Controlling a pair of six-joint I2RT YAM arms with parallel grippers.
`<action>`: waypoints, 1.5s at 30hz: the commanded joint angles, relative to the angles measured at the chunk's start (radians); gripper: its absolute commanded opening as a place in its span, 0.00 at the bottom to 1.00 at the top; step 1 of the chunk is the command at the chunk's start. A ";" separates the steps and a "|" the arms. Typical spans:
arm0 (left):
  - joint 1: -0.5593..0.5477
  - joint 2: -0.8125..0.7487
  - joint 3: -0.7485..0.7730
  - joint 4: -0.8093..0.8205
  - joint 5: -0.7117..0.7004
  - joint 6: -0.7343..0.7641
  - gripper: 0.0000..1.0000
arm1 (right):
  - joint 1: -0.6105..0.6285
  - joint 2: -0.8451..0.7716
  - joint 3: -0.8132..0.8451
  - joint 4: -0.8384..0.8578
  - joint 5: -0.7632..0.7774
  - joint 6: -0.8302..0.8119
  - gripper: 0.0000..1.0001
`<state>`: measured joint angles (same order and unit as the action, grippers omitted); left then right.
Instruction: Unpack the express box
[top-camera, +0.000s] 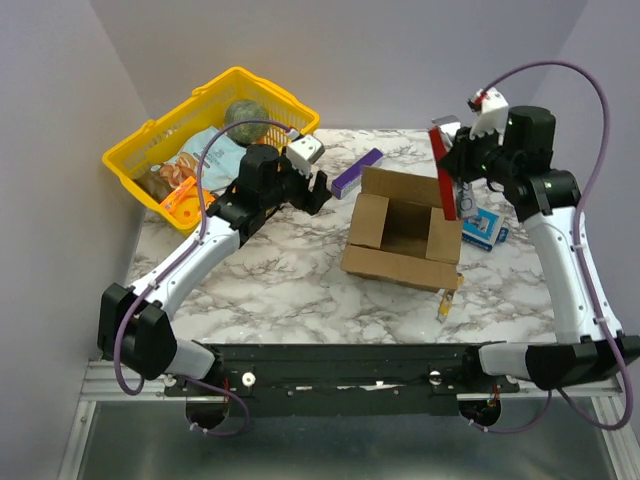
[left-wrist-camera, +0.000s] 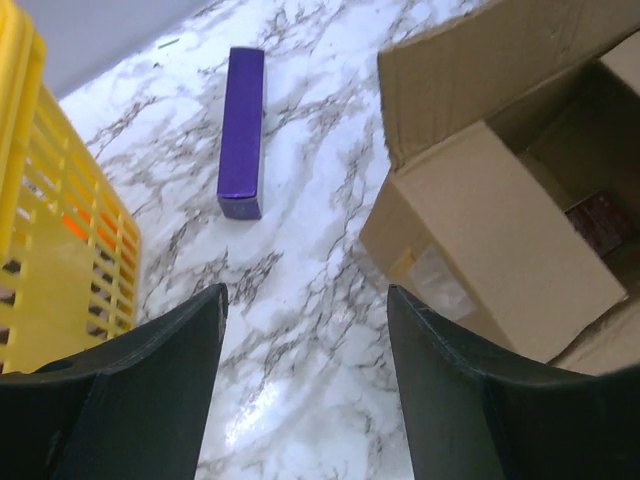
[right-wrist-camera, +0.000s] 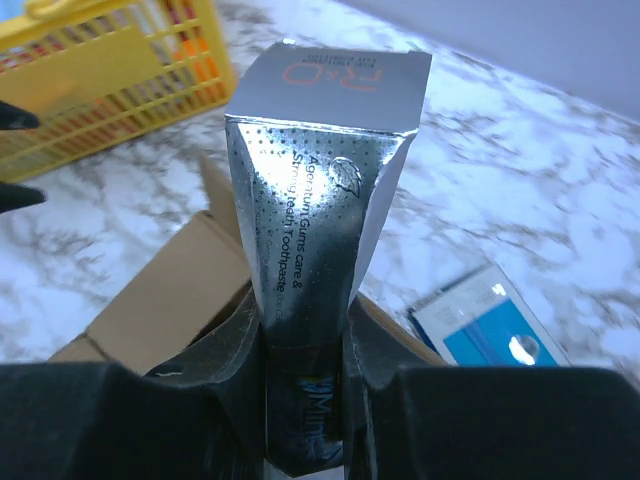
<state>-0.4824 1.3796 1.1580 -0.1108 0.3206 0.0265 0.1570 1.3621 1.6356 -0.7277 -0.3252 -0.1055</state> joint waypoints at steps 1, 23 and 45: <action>-0.076 0.055 0.090 -0.004 0.002 -0.050 0.78 | -0.105 -0.132 -0.186 0.016 0.349 0.102 0.12; -0.140 0.365 0.227 -0.132 0.044 -0.162 0.56 | -0.353 -0.176 -0.660 0.044 0.165 0.044 0.57; -0.156 0.403 0.194 -0.158 0.162 -0.162 0.33 | 0.208 -0.365 -0.718 0.247 -0.126 -0.267 0.59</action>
<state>-0.6292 1.7557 1.3926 -0.1936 0.4377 -0.1490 0.3153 1.0004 1.0119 -0.4725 -0.4271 -0.2935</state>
